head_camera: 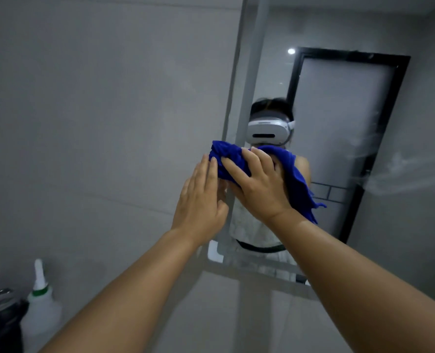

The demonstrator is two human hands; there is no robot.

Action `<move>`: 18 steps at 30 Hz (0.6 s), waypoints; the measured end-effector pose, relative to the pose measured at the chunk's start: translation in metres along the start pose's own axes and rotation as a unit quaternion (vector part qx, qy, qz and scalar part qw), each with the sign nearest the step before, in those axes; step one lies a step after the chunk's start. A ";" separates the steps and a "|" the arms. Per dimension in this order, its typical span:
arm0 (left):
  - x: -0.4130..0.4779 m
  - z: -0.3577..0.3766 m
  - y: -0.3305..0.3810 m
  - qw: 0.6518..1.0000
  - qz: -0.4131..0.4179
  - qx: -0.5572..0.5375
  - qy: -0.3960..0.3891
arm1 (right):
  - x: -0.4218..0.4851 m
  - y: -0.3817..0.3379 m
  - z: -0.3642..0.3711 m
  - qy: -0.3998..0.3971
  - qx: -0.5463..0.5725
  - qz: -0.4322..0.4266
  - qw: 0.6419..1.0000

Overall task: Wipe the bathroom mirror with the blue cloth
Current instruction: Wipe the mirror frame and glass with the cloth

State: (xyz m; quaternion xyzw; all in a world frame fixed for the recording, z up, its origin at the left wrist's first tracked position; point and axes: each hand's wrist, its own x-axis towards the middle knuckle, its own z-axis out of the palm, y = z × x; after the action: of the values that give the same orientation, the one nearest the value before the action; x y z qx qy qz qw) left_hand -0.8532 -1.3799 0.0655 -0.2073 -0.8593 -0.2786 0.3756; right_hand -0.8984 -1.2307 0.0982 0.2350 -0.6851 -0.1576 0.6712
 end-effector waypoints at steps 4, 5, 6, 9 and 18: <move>-0.033 0.016 -0.006 0.997 -0.038 -0.003 -0.059 | -0.028 -0.013 -0.008 -0.054 0.027 -0.063 0.996; -0.035 0.017 -0.007 0.997 -0.042 0.000 -0.069 | -0.027 -0.009 -0.010 -0.064 0.033 -0.086 0.994; -0.034 0.016 -0.006 0.996 -0.043 0.000 -0.072 | -0.022 -0.004 -0.011 -0.070 0.038 -0.103 0.991; -0.012 0.004 -0.001 0.998 -0.037 -0.013 -0.045 | 0.006 0.012 -0.013 -0.059 0.030 -0.115 0.991; 0.024 -0.014 0.014 0.998 -0.018 -0.055 0.015 | 0.084 0.042 -0.018 -0.034 -0.046 0.034 0.998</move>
State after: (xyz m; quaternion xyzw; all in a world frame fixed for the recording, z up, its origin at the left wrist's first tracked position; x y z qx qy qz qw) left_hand -0.8534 -1.3741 0.0963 -0.2080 -0.8404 -0.3353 0.3717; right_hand -0.8844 -1.2387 0.1920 0.1750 -0.7073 -0.1745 0.6623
